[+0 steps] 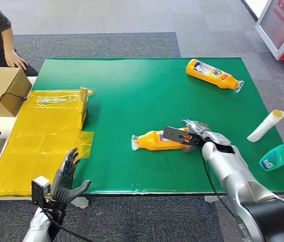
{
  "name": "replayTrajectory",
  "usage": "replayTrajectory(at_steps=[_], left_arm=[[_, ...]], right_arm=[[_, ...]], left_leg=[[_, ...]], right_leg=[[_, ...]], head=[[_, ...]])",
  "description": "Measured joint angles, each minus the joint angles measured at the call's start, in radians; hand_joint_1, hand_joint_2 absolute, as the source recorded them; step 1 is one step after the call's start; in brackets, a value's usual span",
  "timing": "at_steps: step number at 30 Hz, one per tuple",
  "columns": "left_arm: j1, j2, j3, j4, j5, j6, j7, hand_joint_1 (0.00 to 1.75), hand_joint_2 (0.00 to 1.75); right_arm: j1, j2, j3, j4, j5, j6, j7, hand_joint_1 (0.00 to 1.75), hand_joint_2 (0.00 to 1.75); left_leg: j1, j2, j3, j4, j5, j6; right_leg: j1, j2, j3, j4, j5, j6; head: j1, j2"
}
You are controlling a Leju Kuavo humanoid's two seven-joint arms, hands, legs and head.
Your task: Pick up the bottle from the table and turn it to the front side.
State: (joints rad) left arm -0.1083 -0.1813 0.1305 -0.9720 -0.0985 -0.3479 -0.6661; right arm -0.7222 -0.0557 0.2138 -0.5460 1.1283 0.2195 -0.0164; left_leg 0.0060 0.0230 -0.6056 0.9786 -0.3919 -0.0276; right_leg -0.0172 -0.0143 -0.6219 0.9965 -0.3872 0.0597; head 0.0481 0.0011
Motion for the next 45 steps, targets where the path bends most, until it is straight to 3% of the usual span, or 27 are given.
replayTrajectory(at_steps=[14,16,20,24,30,37,45], left_arm=[[0.003,0.013,-0.002,0.017,0.029,0.008,0.0,0.0,1.75],[0.014,0.015,0.002,0.011,0.041,0.002,0.0,0.0,1.75],[0.043,0.018,0.031,-0.016,0.063,-0.054,0.0,0.0,1.75],[0.051,0.01,0.067,-0.051,0.111,-0.14,0.047,0.0,1.75],[0.032,0.005,0.062,-0.086,0.187,-0.218,0.16,0.0,1.75],[0.01,0.067,-0.081,-0.109,0.181,-0.299,0.176,0.0,1.75],[0.005,0.157,-0.278,-0.162,0.18,-0.289,0.134,0.0,1.75]], right_arm=[[0.019,-0.002,0.019,0.008,-0.059,-0.105,-0.087,1.75,1.75],[0.08,-0.006,0.018,-0.07,-0.106,-0.128,-0.1,1.75,1.75],[0.29,-0.005,0.01,-0.377,-0.244,-0.145,-0.108,1.75,1.75],[0.474,0.041,-0.004,-0.645,-0.384,-0.131,-0.147,1.75,1.75],[0.56,0.135,0.024,-0.748,-0.476,-0.123,-0.226,1.75,1.75],[0.526,0.225,0.101,-0.675,-0.427,-0.205,-0.244,1.75,1.75],[0.468,0.281,0.148,-0.529,-0.382,-0.274,-0.259,1.75,1.75]], left_leg=[[0.0,0.0,0.0,0.0,0.001,0.0],[0.0,0.0,0.0,0.0,0.0,0.0],[0.0,-0.001,-0.001,0.0,-0.002,-0.001],[0.001,-0.001,-0.002,0.0,-0.003,-0.003],[0.001,-0.001,-0.002,0.0,-0.003,-0.003],[0.001,-0.001,-0.002,0.0,-0.001,-0.004],[0.001,-0.001,-0.002,0.0,-0.001,-0.004]], right_leg=[[0.0,0.0,0.0,0.0,0.001,0.0],[0.0,0.0,0.0,0.0,0.0,0.0],[0.001,-0.001,-0.001,0.0,-0.003,-0.001],[0.002,-0.001,-0.002,0.0,-0.005,-0.002],[0.002,-0.001,-0.002,0.0,-0.004,-0.003],[0.002,-0.001,-0.002,0.0,-0.003,-0.003],[0.002,-0.001,-0.002,0.001,-0.003,-0.003]], head=[[0.0,0.0],[0.0,0.0],[0.0,0.0],[0.0,0.0],[0.0,0.0],[0.0,0.0],[0.0,0.0]])
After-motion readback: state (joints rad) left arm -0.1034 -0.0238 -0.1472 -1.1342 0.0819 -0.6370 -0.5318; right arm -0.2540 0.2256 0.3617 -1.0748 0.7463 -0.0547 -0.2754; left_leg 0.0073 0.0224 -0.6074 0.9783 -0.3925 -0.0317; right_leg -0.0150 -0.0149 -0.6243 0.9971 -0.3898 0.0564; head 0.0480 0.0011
